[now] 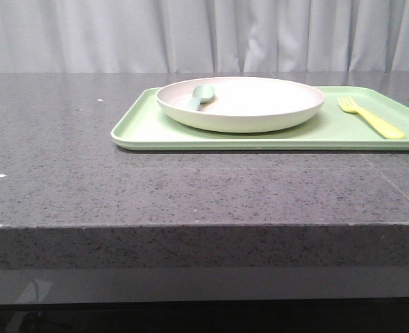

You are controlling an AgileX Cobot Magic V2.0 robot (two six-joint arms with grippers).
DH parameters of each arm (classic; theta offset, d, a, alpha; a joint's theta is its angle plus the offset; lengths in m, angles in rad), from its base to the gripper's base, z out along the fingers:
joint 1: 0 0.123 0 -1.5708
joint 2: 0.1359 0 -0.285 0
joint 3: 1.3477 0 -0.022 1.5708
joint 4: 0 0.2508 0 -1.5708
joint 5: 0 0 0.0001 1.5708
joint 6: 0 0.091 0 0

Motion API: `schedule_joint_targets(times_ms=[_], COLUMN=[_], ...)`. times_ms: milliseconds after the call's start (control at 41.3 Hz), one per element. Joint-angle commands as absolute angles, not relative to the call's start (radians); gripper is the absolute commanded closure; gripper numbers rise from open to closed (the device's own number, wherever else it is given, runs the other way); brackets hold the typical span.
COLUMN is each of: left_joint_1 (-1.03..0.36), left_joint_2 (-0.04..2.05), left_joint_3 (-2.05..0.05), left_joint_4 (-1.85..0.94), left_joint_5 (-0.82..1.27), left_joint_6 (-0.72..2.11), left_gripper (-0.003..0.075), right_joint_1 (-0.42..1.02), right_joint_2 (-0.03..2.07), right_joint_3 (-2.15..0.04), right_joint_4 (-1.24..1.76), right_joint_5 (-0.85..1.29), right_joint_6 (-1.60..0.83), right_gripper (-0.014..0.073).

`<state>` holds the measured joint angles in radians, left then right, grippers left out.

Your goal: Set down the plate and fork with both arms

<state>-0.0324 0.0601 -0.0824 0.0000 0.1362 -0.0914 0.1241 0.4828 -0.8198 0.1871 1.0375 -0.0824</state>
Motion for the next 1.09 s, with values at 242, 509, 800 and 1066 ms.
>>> schedule_joint_targets(times_ms=[242,509,800,1066], left_joint_1=[-0.005,-0.005,-0.063,-0.066], left_joint_2=[-0.03,-0.03,-0.03,-0.028], left_joint_3=[0.012,0.012,0.012,0.012], left_joint_4=[-0.051,-0.029,-0.009,-0.009], left_joint_5=[-0.009,-0.017,-0.027,-0.027], left_joint_6=[-0.1,-0.096,-0.096,-0.096], left_gripper=[0.0741,0.0741,0.0741,0.0741], right_joint_1=[0.126,0.126,0.126,0.126], right_joint_2=[0.489,0.489,0.489,0.489], right_joint_3=[-0.84,-0.84,-0.84,-0.84], right_joint_4=[0.198,0.198,0.198,0.198], right_joint_5=[0.975,0.978,0.978,0.979], right_joint_6=[-0.085,-0.085,-0.085,-0.085], right_gripper=[0.0662,0.0662,0.0662,0.0662])
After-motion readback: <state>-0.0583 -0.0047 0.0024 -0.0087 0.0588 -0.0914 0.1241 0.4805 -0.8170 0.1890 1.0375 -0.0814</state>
